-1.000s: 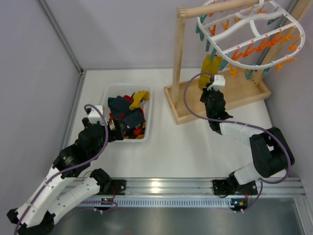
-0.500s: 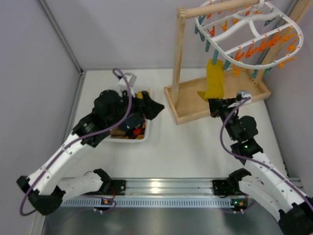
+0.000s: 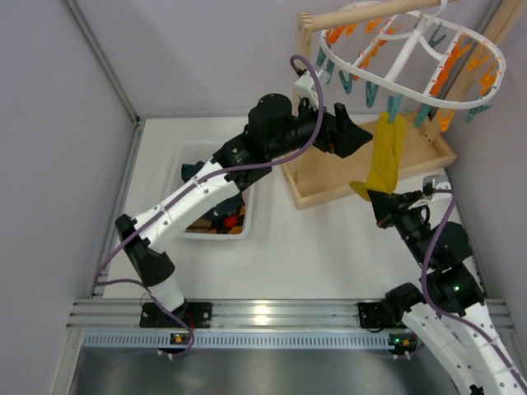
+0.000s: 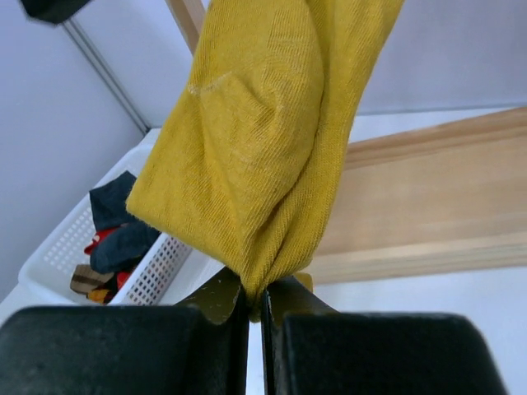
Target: Remove the socks clipped to the hanger
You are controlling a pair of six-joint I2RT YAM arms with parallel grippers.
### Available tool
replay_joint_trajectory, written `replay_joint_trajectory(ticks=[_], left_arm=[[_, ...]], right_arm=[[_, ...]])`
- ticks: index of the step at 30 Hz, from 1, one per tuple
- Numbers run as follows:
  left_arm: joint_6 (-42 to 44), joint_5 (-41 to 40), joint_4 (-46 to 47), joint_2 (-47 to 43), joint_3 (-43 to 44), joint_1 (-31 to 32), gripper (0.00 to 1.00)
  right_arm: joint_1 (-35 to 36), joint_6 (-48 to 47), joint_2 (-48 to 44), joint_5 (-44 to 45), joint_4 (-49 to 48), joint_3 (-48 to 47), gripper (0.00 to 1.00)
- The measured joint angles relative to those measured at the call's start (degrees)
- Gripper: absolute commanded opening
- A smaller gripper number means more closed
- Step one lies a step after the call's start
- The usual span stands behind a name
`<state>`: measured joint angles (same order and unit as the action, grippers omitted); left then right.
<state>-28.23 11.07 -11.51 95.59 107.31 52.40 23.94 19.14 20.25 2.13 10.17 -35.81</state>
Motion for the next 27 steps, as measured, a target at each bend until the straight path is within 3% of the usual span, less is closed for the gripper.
replay_joint_trajectory(ticks=[13,21,27], left_arm=[[-2.6,6.7,9.1,18.5,16.6,-0.7,0.99],[-4.9,9.5,12.2,24.1,22.9,-0.7,0.97],[-3.3,7.2,13.2,25.0,24.2,-0.6,0.94]], right_arm=[[0.0,-1.1,-4.4,0.2,7.5,-0.7,0.00],[0.0,-1.6,-4.3,0.2,7.5,-0.6,0.00],[0.0,-1.5,-4.3,-0.3,7.4,-0.5,0.00]])
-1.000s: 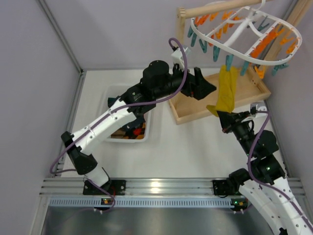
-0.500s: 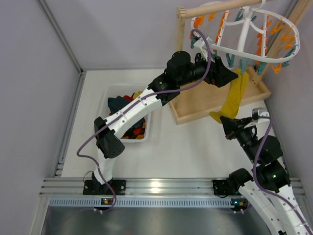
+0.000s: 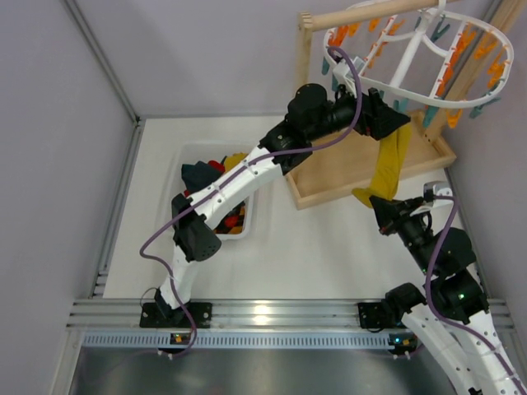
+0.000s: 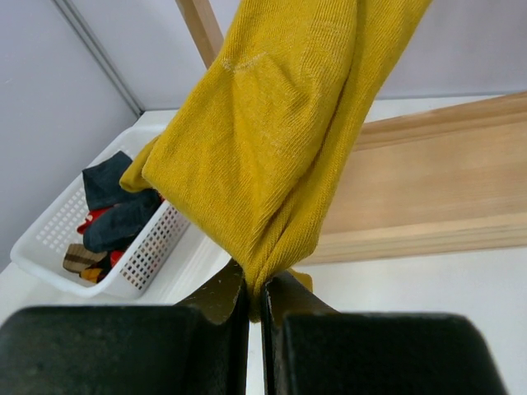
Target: Remove the socks clipped to the hanger
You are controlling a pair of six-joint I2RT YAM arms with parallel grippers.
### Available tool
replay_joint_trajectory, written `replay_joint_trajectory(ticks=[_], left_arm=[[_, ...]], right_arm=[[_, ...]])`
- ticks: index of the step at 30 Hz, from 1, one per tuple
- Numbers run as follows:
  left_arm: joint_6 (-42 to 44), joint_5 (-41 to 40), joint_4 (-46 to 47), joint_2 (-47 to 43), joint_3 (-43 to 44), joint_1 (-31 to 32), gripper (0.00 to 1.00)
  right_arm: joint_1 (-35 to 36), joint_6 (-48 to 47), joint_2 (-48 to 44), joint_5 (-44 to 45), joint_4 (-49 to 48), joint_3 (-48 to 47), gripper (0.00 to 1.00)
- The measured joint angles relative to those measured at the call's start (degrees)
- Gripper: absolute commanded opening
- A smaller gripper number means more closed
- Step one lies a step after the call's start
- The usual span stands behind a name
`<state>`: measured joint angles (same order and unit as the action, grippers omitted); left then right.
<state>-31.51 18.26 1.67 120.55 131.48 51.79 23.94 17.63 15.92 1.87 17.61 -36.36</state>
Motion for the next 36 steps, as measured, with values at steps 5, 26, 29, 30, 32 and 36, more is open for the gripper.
replay_joint_trajectory(ticks=[5,26,29,30,32,36], left_arm=[[0.6,-0.6,1.1,1.5,0.9,0.0,0.90],[-0.3,-1.2,6.3,9.4,6.6,-1.1,0.79],[-0.7,-1.7,7.6,9.4,6.9,-1.1,0.75],[-0.8,-1.9,8.0,9.5,7.1,-1.1,0.75],[-0.9,-2.5,9.2,10.3,7.9,-1.1,0.74],[-1.5,-2.8,10.6,12.0,8.8,-1.0,0.57]], right_arm=[[0.0,0.0,0.0,-1.4,0.0,0.0,0.00],[0.0,-0.9,0.0,-11.1,-0.1,1.4,0.00],[0.0,-0.9,0.1,-11.6,-0.2,1.5,0.00],[0.0,-0.9,0.1,-11.9,-0.3,1.5,0.00],[0.0,-0.9,0.1,-12.4,-0.4,1.5,0.00],[0.0,-0.9,0.2,-12.9,-0.7,1.9,0.00]])
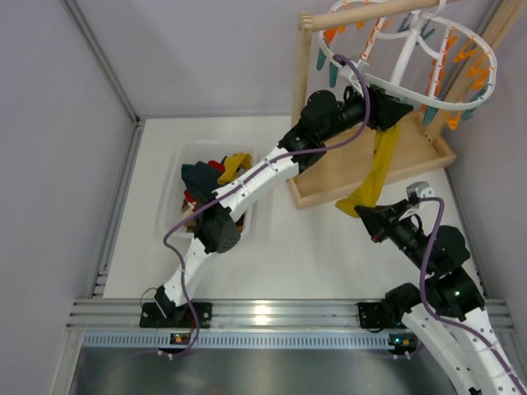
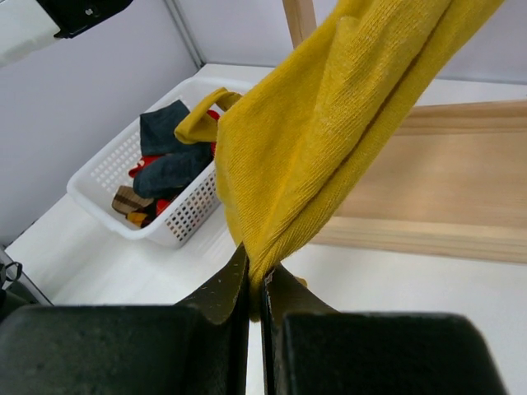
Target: Remove the socks clipped to the hanger
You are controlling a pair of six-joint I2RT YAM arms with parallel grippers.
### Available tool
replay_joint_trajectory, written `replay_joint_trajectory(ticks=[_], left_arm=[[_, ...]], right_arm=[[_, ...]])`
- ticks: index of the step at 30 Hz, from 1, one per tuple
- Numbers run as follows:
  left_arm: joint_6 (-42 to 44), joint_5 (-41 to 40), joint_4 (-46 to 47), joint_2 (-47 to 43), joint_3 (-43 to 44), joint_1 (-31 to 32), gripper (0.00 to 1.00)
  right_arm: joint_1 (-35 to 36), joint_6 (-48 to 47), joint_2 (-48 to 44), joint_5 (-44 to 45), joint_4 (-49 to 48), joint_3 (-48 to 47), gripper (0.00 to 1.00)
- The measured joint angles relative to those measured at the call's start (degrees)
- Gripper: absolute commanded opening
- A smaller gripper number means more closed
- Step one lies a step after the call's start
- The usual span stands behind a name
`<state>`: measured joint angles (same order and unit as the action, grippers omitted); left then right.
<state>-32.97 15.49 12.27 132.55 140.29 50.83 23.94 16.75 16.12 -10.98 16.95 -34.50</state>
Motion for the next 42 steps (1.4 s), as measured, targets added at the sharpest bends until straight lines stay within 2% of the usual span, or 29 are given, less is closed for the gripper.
replay_joint_trajectory(ticks=[3,6,10,11,13,14,16,17,21,22,24,27,31,36,39,42], left_arm=[[-0.5,-0.1,0.7,0.9,0.1,0.0,0.45],[-1.0,0.1,0.9,1.3,0.2,0.1,0.28],[-0.8,-0.2,1.3,1.3,0.2,0.2,0.26],[-0.8,-0.2,1.3,1.3,0.2,0.2,0.15],[-0.8,-0.2,1.3,1.3,0.2,0.2,0.12],[-0.8,-0.2,1.3,1.3,0.2,0.2,0.13],[-0.8,-0.2,1.5,1.3,0.2,0.2,0.47],[-0.7,-0.2,1.6,1.2,0.0,0.2,0.55],[-1.7,-0.1,2.6,0.8,-3.2,-0.1,0.71],[-1.9,0.0,3.1,0.0,-5.5,-0.1,0.77],[-2.3,0.0,3.3,-2.5,-11.8,-0.1,0.81],[-1.9,-0.5,3.0,-6.6,-20.9,0.1,0.98],[-0.8,-2.8,2.5,-13.7,-33.0,1.5,0.99],[-0.7,-6.6,2.4,-28.1,-50.0,3.4,0.99],[0.2,-11.4,1.7,-38.7,-60.5,3.5,0.99],[1.9,-19.1,-3.8,-48.0,-66.7,3.5,0.99]], right_arm=[[0.0,0.0,0.6,-0.1,0.0,0.2,0.00],[0.0,0.0,0.8,-0.3,0.0,0.4,0.00],[0.0,0.7,0.5,-1.7,0.5,0.4,0.00],[0.0,0.9,0.2,-1.9,0.7,0.5,0.00],[0.0,1.4,-1.0,-2.3,1.2,0.9,0.00],[0.0,1.6,-1.7,-2.4,1.4,1.1,0.00],[0.0,1.9,-3.0,-2.3,2.1,1.3,0.00],[0.0,2.1,-3.5,-2.2,2.3,1.5,0.00],[0.0,2.6,-4.3,-1.6,3.8,1.5,0.00],[0.0,2.8,-4.3,-1.1,4.3,1.5,0.00],[0.0,3.0,-4.6,0.1,5.3,1.5,0.00],[0.0,3.0,-5.8,2.7,7.4,1.5,0.00],[0.0,3.0,-6.8,6.1,9.9,1.4,0.00],[0.0,3.1,-6.7,8.0,11.3,0.8,0.00],[0.0,3.3,-6.6,8.1,11.3,0.7,0.00],[0.0,3.9,-5.4,7.2,10.5,0.7,0.00]])
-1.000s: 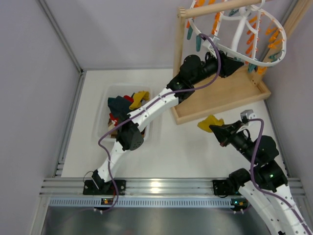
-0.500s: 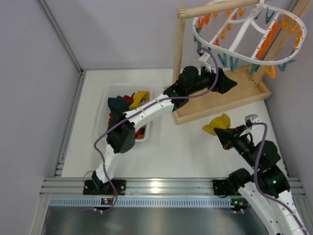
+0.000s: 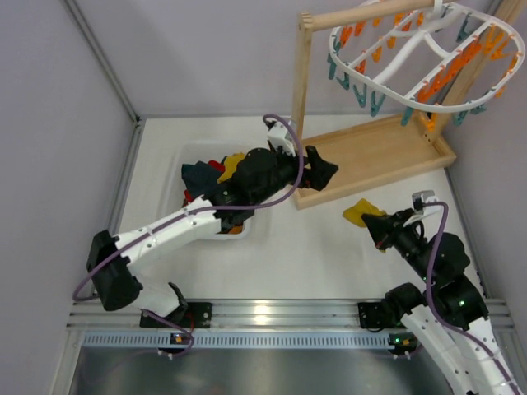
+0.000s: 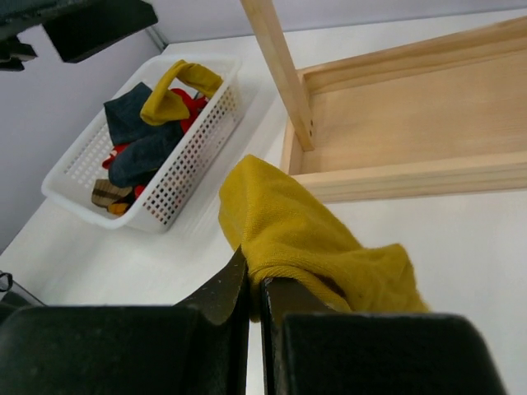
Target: Remove the socks clipped to the hanger
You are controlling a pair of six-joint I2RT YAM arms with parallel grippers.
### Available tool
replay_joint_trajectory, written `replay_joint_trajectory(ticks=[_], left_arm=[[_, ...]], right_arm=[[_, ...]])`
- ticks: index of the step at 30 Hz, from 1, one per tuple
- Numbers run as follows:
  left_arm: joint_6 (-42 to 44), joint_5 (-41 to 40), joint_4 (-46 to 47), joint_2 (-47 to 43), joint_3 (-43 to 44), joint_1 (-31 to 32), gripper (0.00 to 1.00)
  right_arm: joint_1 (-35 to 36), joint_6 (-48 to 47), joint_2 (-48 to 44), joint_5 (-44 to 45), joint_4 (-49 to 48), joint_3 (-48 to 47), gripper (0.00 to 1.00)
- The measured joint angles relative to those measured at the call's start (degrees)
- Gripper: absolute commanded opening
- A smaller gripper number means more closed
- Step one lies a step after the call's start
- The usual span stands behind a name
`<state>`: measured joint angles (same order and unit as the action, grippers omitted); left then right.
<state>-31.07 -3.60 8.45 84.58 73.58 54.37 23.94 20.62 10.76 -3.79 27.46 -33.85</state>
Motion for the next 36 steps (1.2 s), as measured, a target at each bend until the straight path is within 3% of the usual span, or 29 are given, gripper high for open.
replay_joint_trajectory(ticks=[7,11,15,18,22,29,33,36], left_arm=[[1.6,-22.4,-26.6,-12.3,-4.0,-0.4,0.99],[1.0,-29.6,-42.9,-18.1,-4.7,-2.8,0.99],[2.9,-36.3,-53.8,-27.5,-4.7,-7.0,0.99],[4.5,-41.3,-56.6,-33.2,-4.7,-12.0,0.99],[5.4,-47.2,-56.3,-39.0,-6.6,-15.5,0.99],[5.3,-47.4,-53.8,-51.4,-13.8,-26.3,0.99],[5.8,-47.3,-51.9,-55.6,-14.8,-27.8,0.99],[6.1,-45.9,-50.6,-55.2,-15.6,-27.8,0.99]], right_arm=[[0.0,4.8,12.2,-9.8,-12.1,0.5,0.00],[2.2,8.3,22.7,-12.5,-22.0,1.2,0.00],[13.8,7.6,36.3,-8.9,-28.9,-1.4,0.00],[21.0,6.1,50.1,-8.7,-31.9,-9.7,0.00],[23.6,6.4,65.1,-12.0,-38.8,-22.4,0.00],[27.4,10.0,83.1,-13.6,-48.0,-43.3,0.00],[29.0,12.9,96.8,-14.4,-51.8,-53.4,0.00],[29.6,13.0,107.8,-12.6,-49.6,-58.4,0.00]])
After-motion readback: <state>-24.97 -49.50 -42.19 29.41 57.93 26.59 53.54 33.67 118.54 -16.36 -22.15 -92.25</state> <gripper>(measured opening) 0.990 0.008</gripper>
